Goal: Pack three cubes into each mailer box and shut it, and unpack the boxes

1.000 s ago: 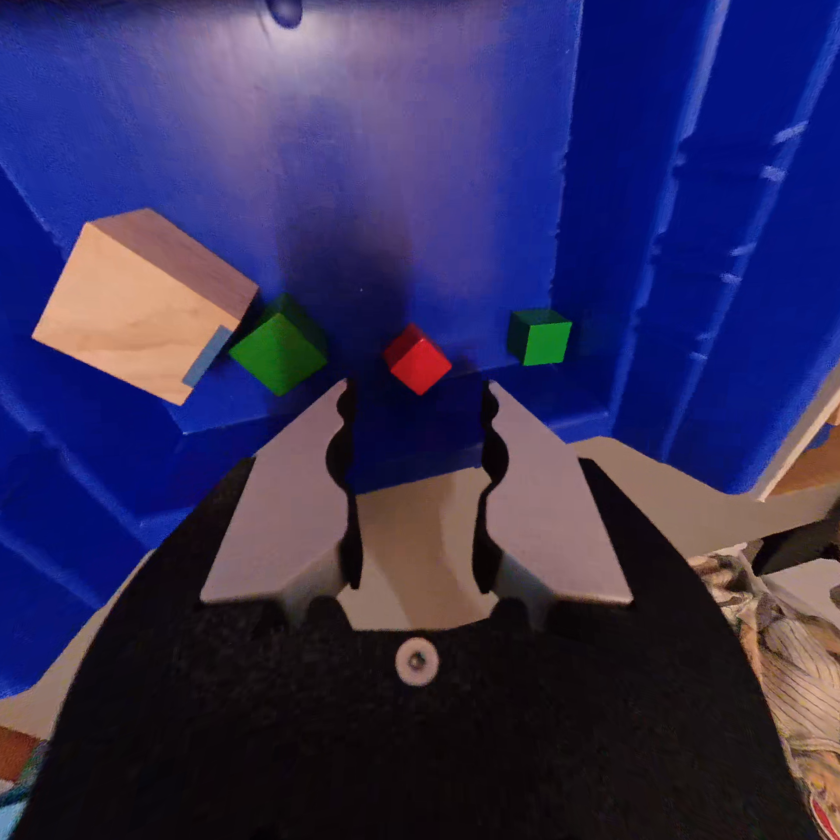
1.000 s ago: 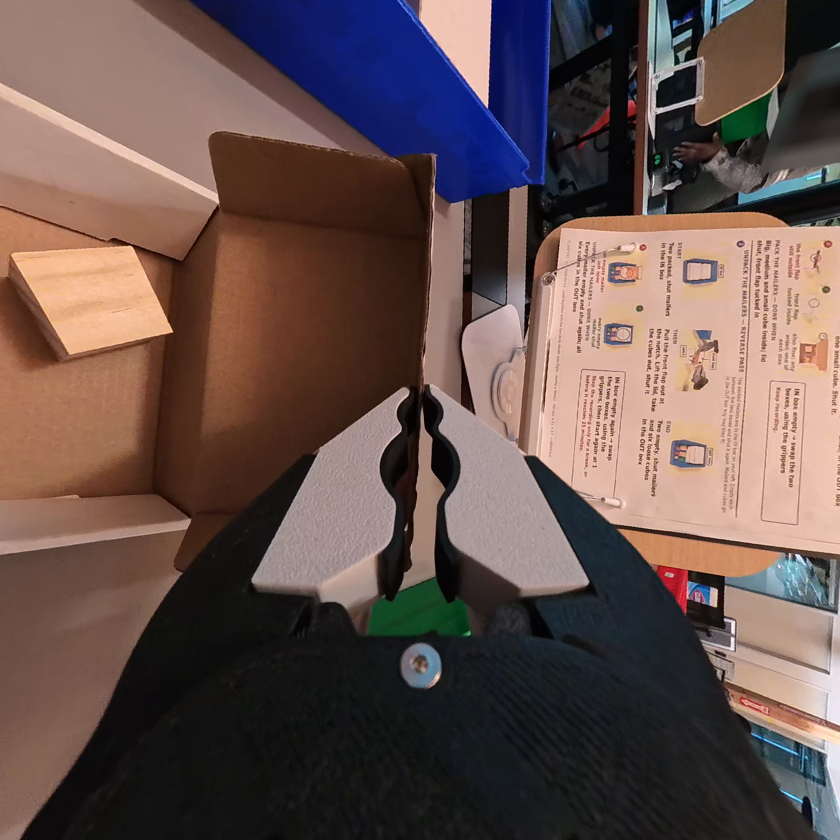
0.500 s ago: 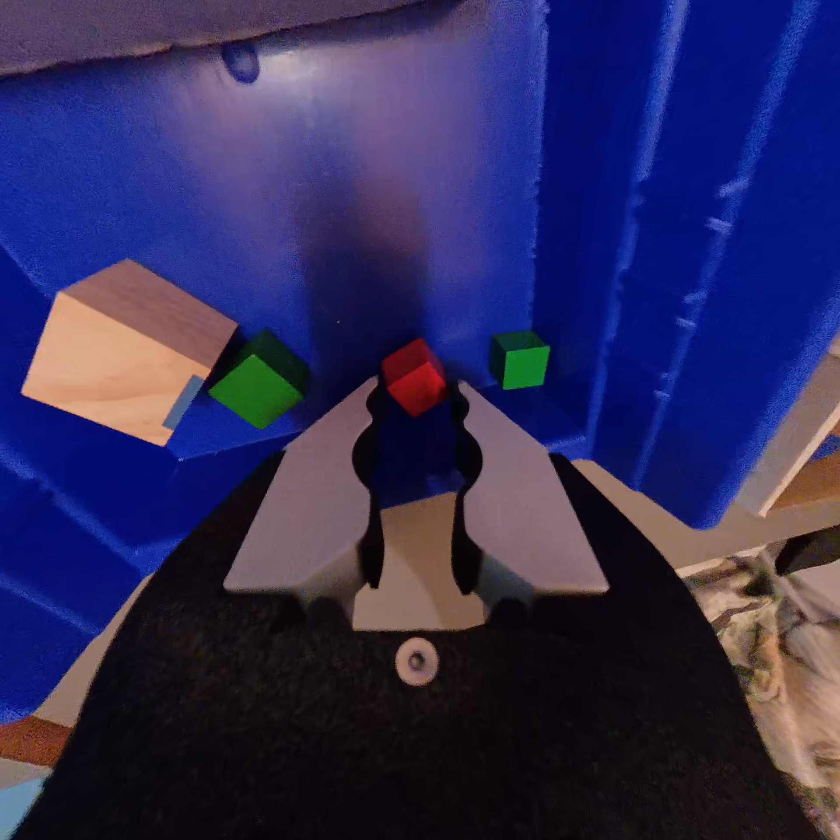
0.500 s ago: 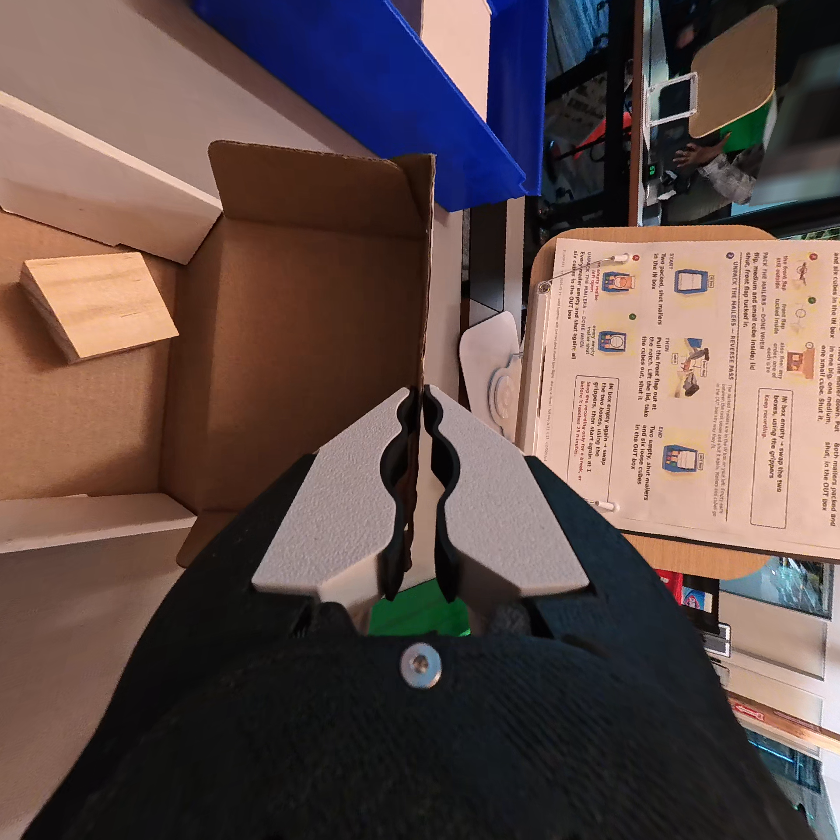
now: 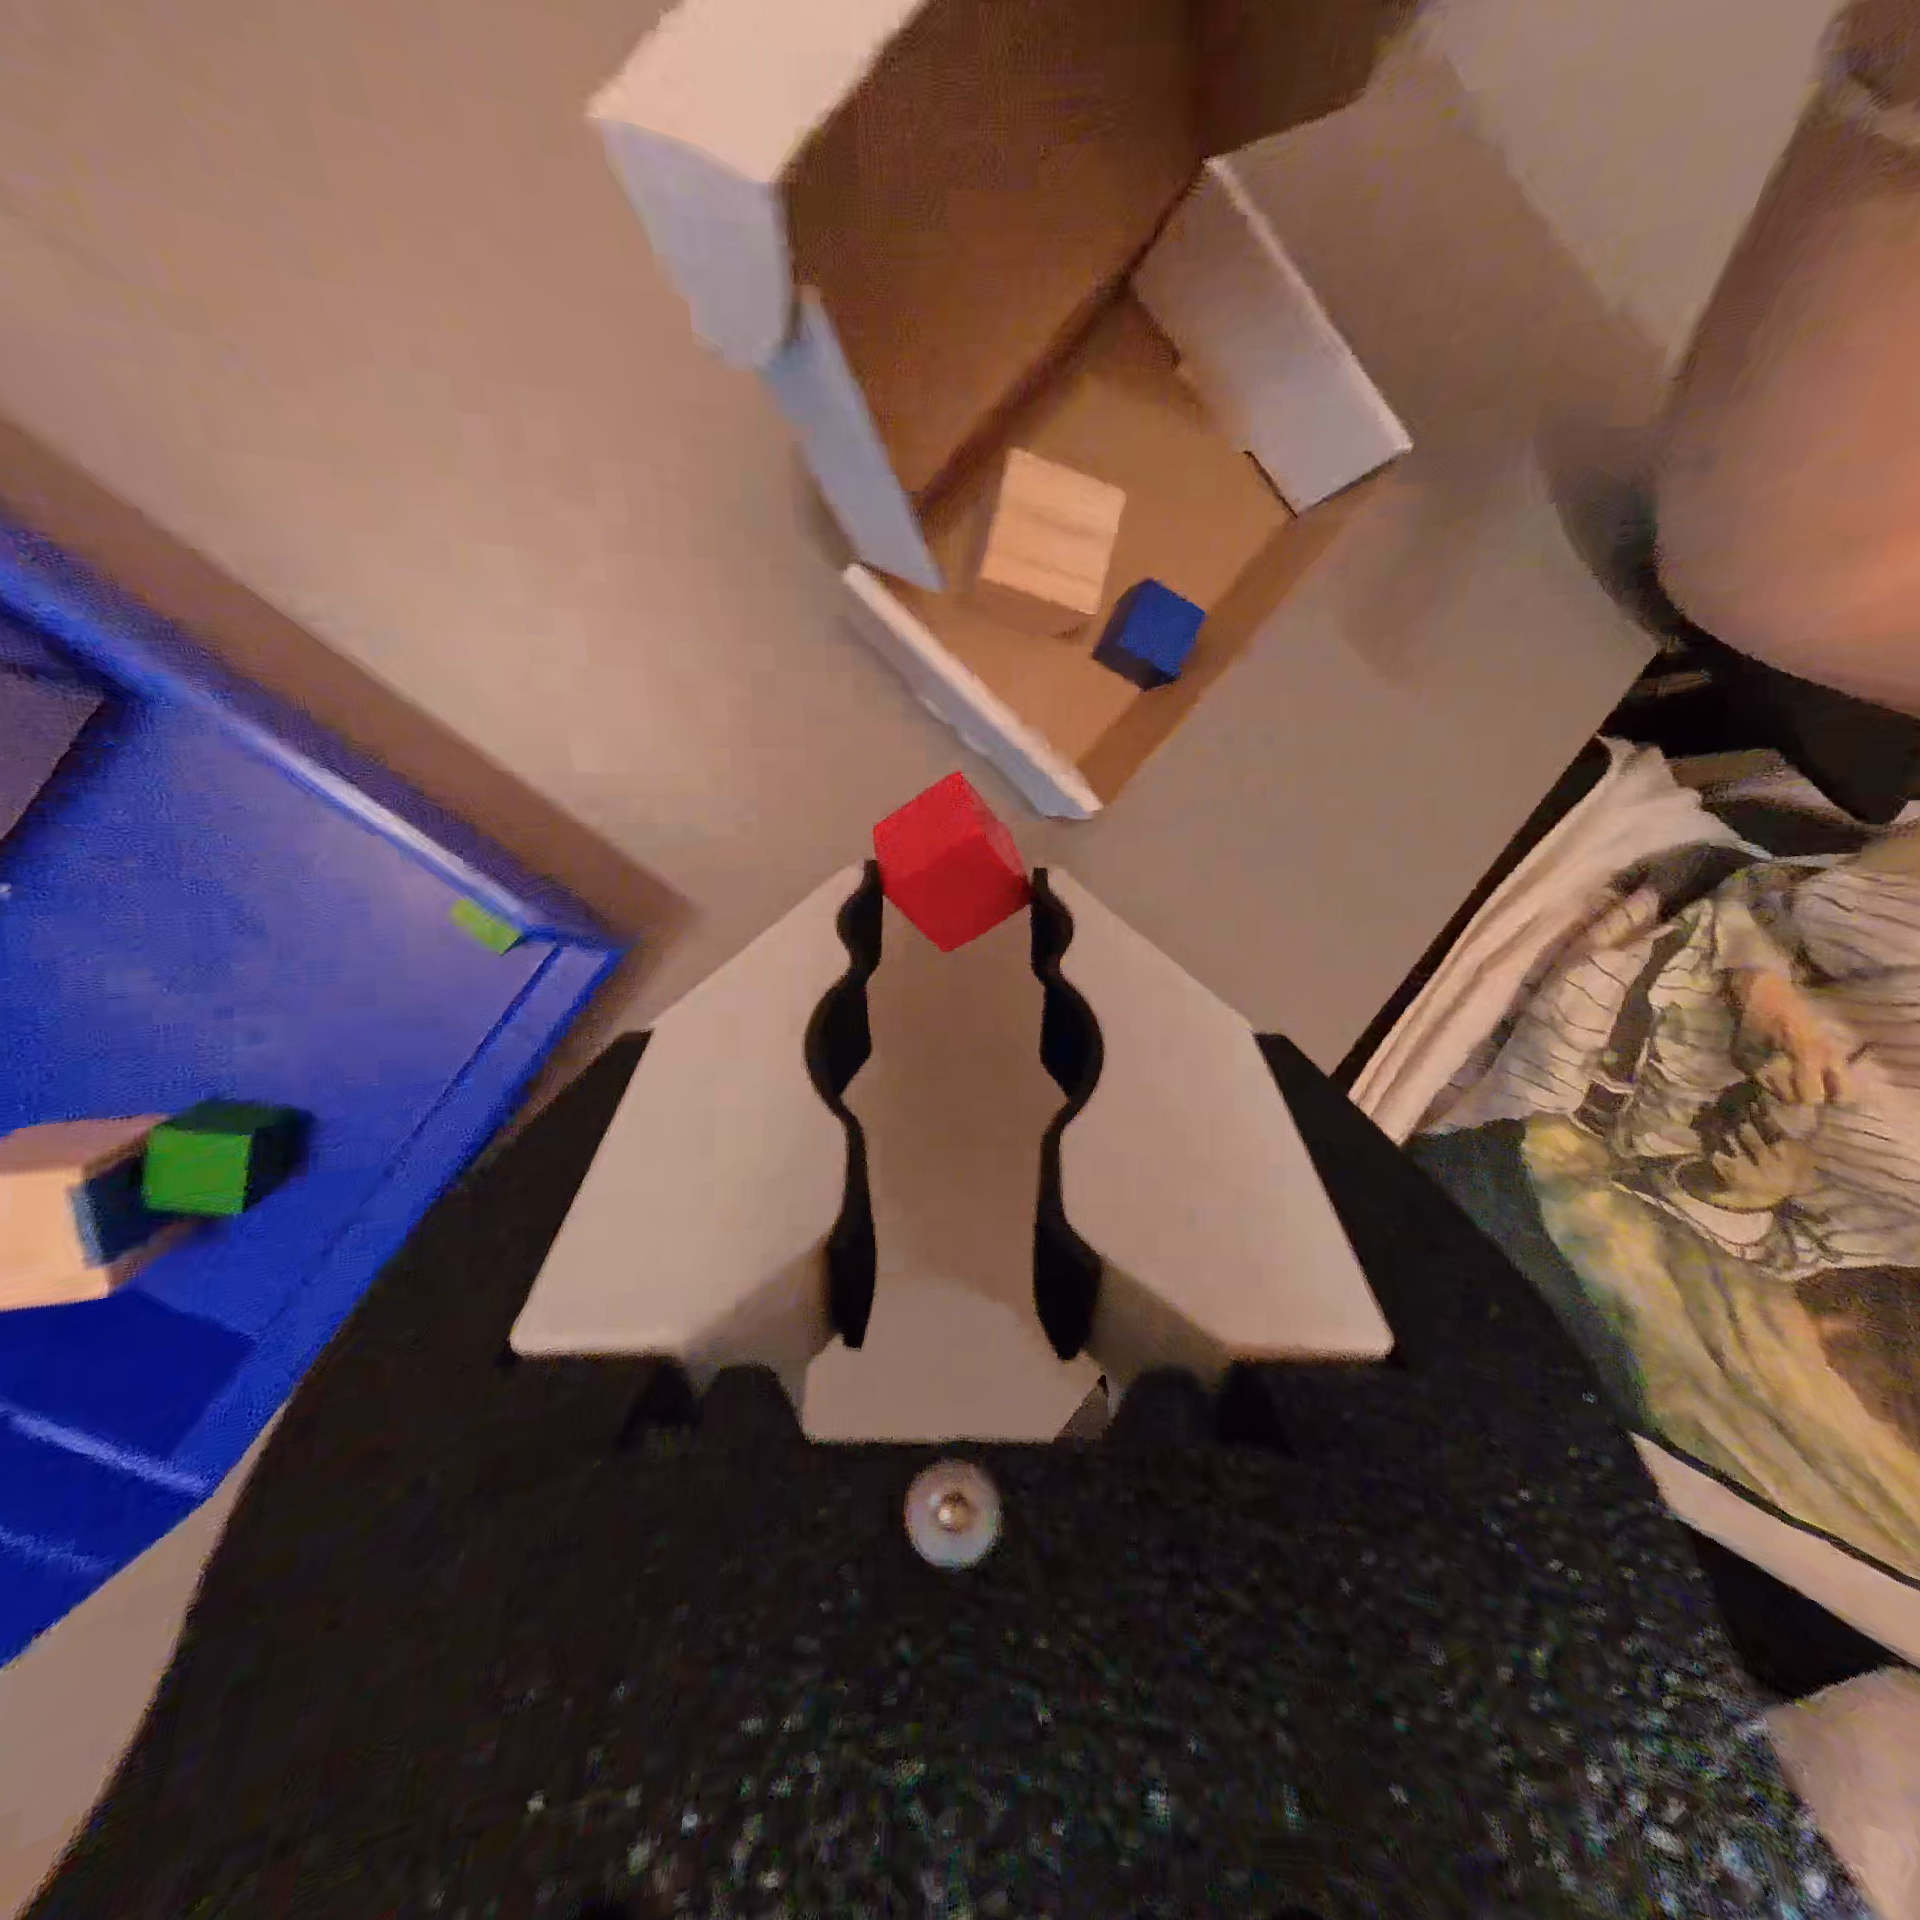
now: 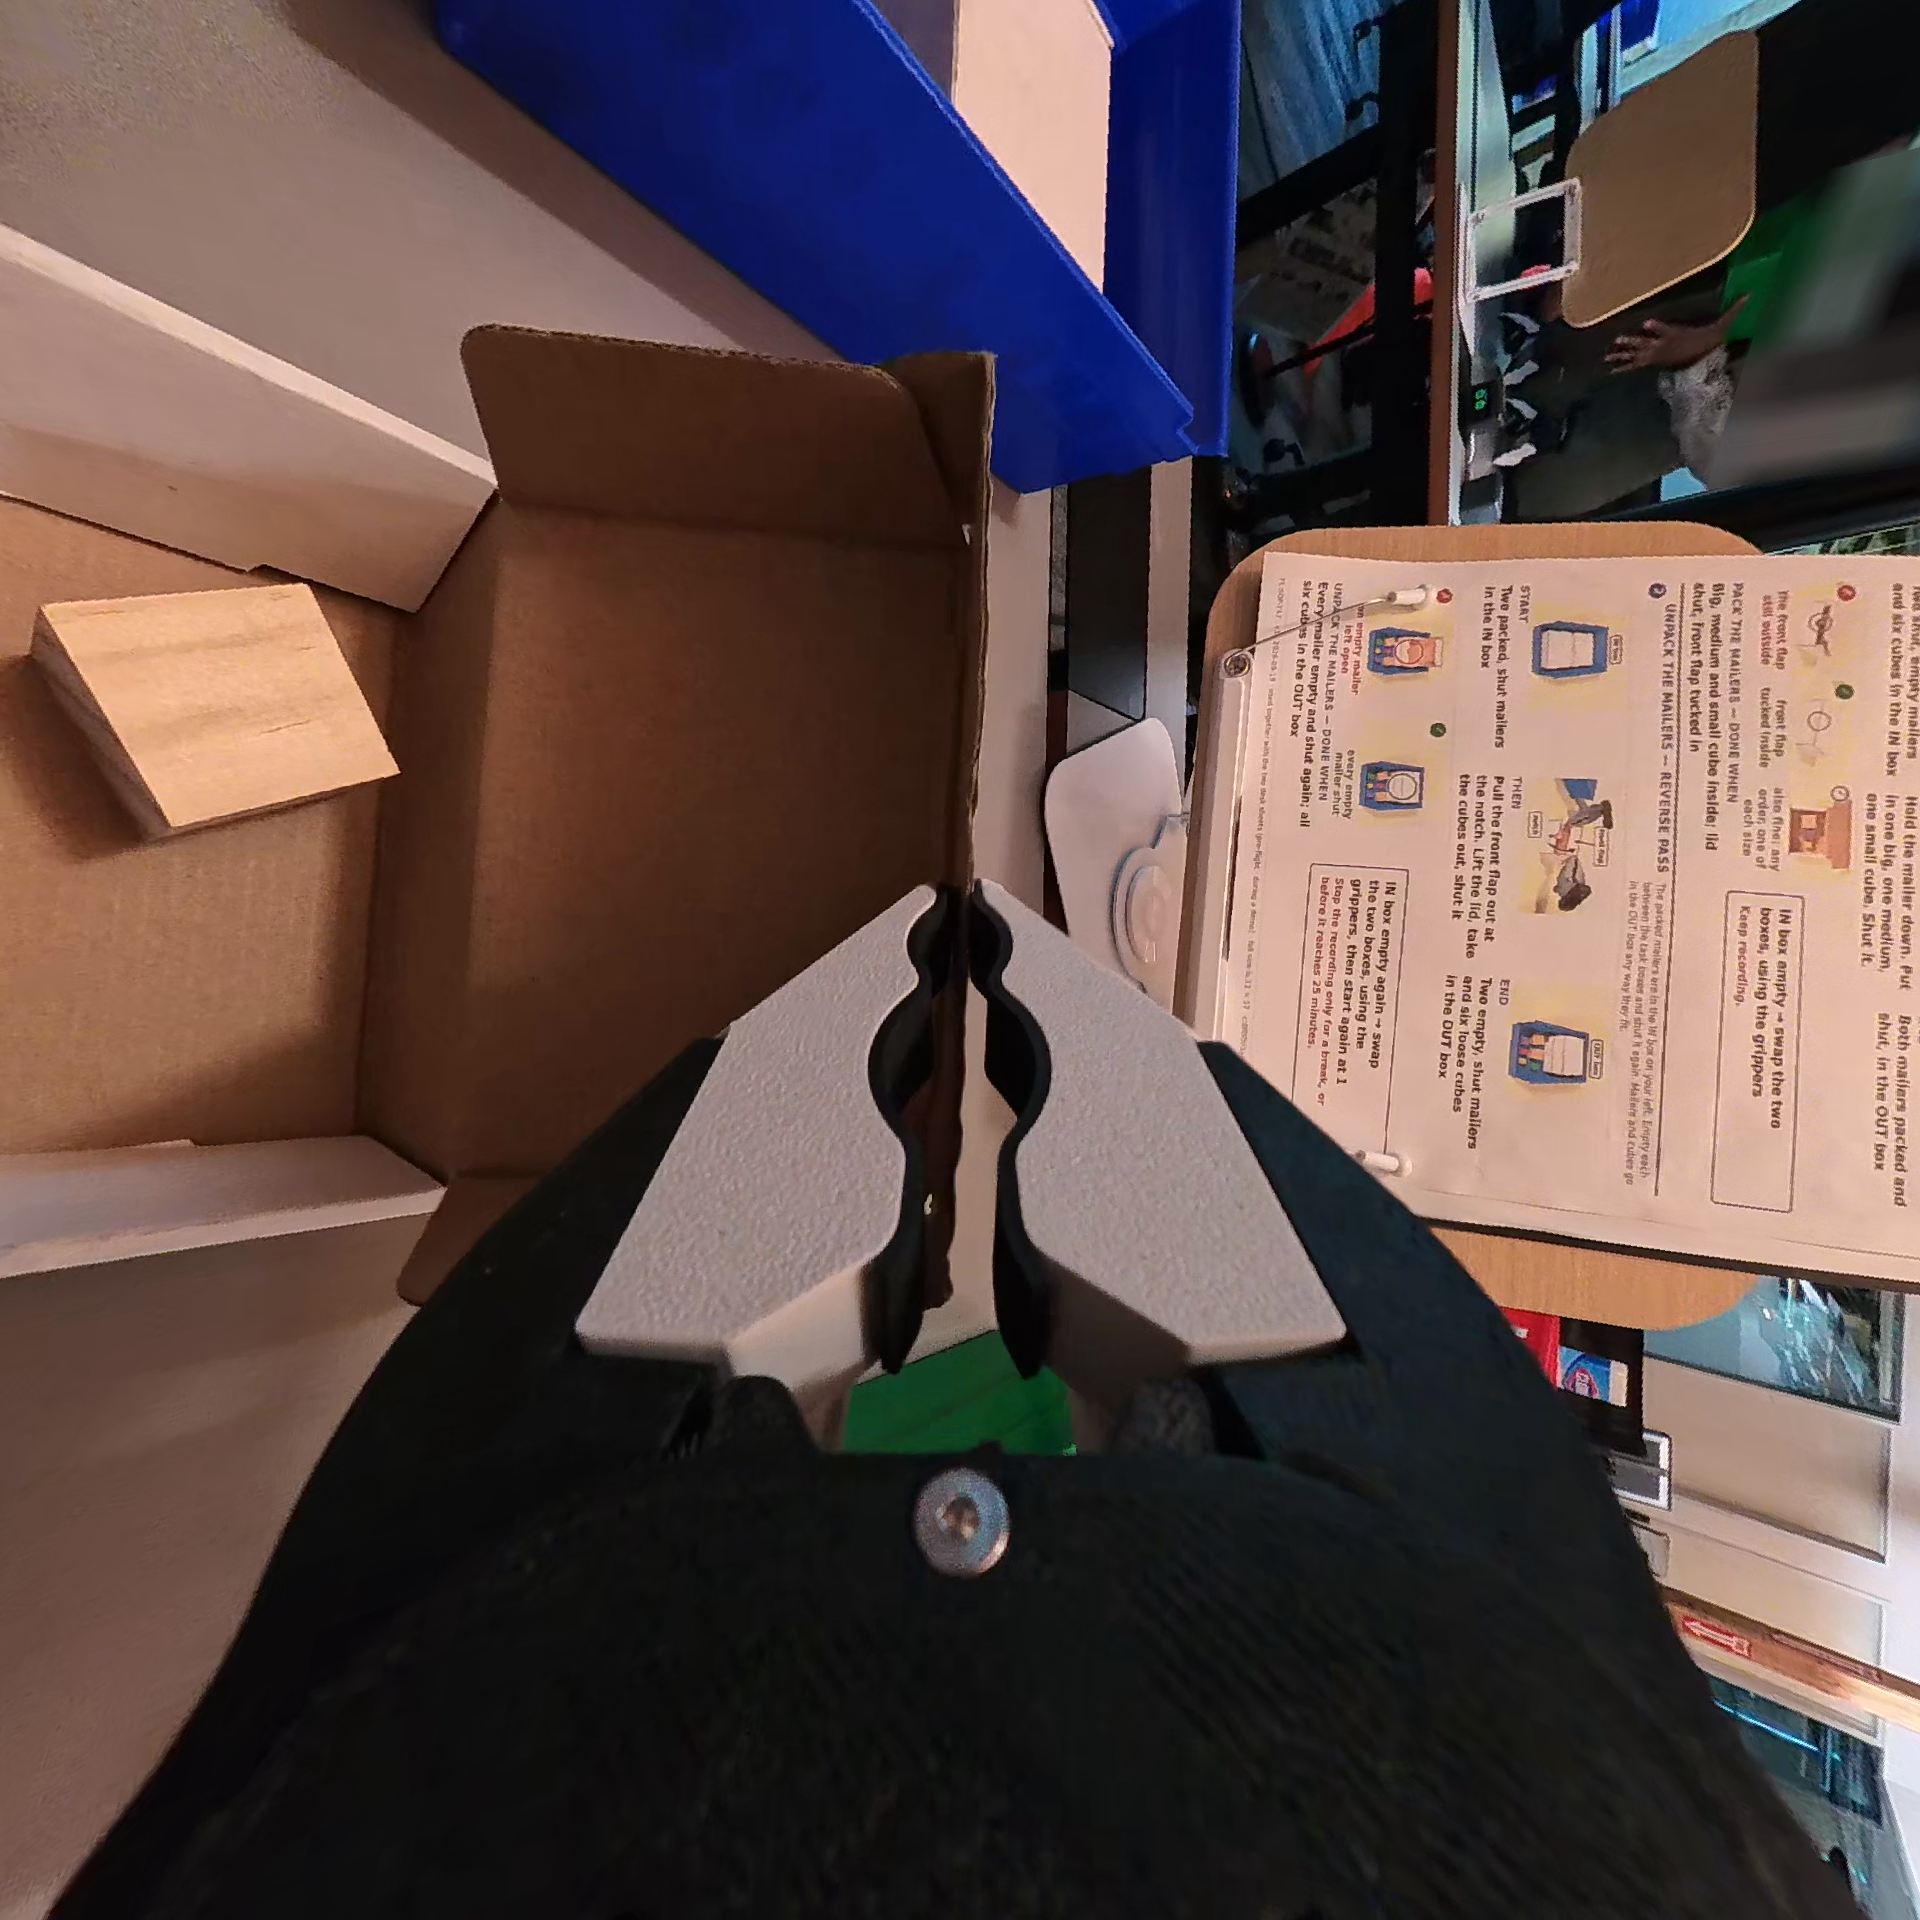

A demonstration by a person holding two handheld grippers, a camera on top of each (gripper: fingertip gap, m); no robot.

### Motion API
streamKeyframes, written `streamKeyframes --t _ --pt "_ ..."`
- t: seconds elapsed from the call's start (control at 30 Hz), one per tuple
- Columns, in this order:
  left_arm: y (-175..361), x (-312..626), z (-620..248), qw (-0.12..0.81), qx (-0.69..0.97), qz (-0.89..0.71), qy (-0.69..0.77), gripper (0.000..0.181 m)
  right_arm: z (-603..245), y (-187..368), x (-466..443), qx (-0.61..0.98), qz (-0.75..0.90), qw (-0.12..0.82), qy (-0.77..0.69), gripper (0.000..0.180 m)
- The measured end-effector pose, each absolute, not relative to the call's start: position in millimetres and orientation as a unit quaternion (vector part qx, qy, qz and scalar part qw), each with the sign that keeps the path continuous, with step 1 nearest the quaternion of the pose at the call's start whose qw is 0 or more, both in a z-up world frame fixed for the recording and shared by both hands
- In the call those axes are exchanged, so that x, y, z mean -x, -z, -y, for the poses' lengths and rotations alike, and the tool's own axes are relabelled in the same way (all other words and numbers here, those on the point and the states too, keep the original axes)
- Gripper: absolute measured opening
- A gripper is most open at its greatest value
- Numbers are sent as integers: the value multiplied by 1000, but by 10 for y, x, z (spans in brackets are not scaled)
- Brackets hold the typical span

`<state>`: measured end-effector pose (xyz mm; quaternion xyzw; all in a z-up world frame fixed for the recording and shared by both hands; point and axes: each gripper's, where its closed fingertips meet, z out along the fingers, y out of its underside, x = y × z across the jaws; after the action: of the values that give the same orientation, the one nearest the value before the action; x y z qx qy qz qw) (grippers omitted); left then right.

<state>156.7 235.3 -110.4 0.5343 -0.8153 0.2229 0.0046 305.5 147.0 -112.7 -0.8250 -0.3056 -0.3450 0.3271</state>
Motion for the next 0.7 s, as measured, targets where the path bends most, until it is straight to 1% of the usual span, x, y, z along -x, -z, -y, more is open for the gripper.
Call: streamKeyframes --t 0.17,0.37,0.4,0.47,0.5,0.6,0.7 --pt "1443 -1575 -1491 -27 -477 841 -253 25 -1542 1083 -2996 818 306 338 350 0" --pt "1837 -2070 -1067 -134 -484 811 -302 26 -1592 1056 -2930 809 312 343 362 0" --pt "1883 -2107 -1035 -148 -477 810 -309 27 -1588 1047 -2920 807 314 343 363 0" --pt "1985 -2097 -1058 -164 -467 816 -298 41 -1577 1026 -2892 804 316 347 364 0" --pt "2007 -2068 -1085 -168 -465 817 -296 38 -1569 1016 -2880 803 317 349 364 0" --pt "1946 -1942 -1165 -178 -468 803 -324 39 -1534 1000 -2877 799 323 347 369 0" --pt "1791 -1842 -1371 -206 -490 772 -349 31 -1522 993 -2872 799 322 352 366 0"
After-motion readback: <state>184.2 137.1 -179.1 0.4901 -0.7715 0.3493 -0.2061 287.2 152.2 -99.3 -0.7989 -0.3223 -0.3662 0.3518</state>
